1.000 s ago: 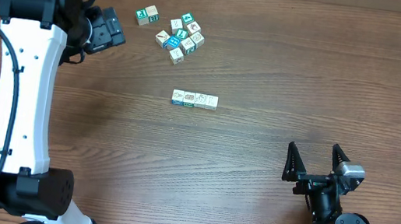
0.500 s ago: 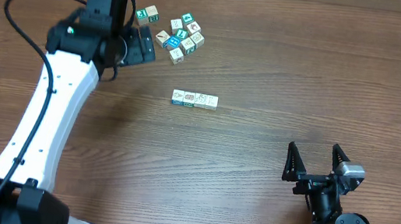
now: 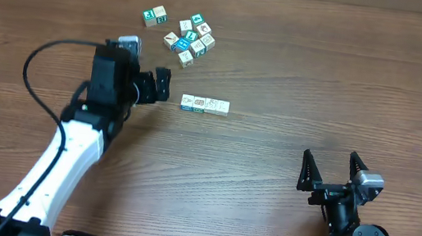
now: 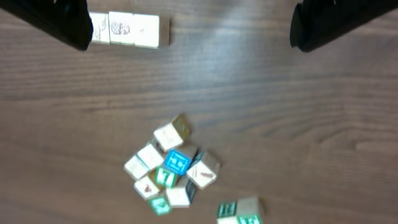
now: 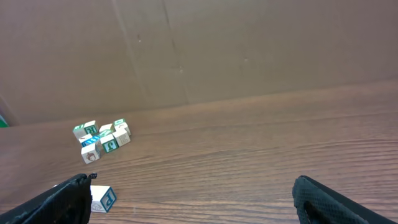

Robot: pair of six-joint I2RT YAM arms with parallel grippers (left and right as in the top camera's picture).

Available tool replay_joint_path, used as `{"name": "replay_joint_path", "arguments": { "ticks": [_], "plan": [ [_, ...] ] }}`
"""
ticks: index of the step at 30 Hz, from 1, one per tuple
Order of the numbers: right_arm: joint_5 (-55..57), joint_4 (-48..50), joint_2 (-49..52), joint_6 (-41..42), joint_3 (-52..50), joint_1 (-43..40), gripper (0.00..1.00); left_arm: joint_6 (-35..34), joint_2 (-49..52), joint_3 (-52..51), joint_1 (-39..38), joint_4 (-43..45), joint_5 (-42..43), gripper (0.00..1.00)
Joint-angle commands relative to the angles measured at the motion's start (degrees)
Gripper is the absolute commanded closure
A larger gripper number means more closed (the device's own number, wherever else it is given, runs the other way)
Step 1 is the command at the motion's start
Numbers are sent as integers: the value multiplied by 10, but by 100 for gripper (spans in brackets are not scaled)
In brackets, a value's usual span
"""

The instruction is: Form a horizontal line

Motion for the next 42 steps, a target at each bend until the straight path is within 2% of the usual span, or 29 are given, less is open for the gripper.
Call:
{"name": "replay_joint_path", "arguments": {
  "ticks": [1,2,7,13,21,27,33,42],
  "plan": [
    [3,3,-6,-3,-6,-3,0,15,-46,-91,3,93,11,1],
    [3,3,-6,-2,-6,-3,0,15,-61,-132,3,145,11,0],
    [3,3,-6,-2,-6,-3,0,15,-106,-245,4,286,8,0],
    [3,3,-6,-3,-6,-3,0,15,-166,-336,9,369,-10,0],
    [3,3,-6,-3,-6,-3,0,15,-251,-408,31,370,-13,0],
    [3,3,-6,-2,-6,-3,0,15,-325,-473,32,401,-20,1],
    [3,3,-6,-2,-6,-3,0,15,-393,-471,32,359,-24,0],
    [3,3,-6,-2,-6,-3,0,9,-530,-471,32,229,-28,0]
  ]
}}
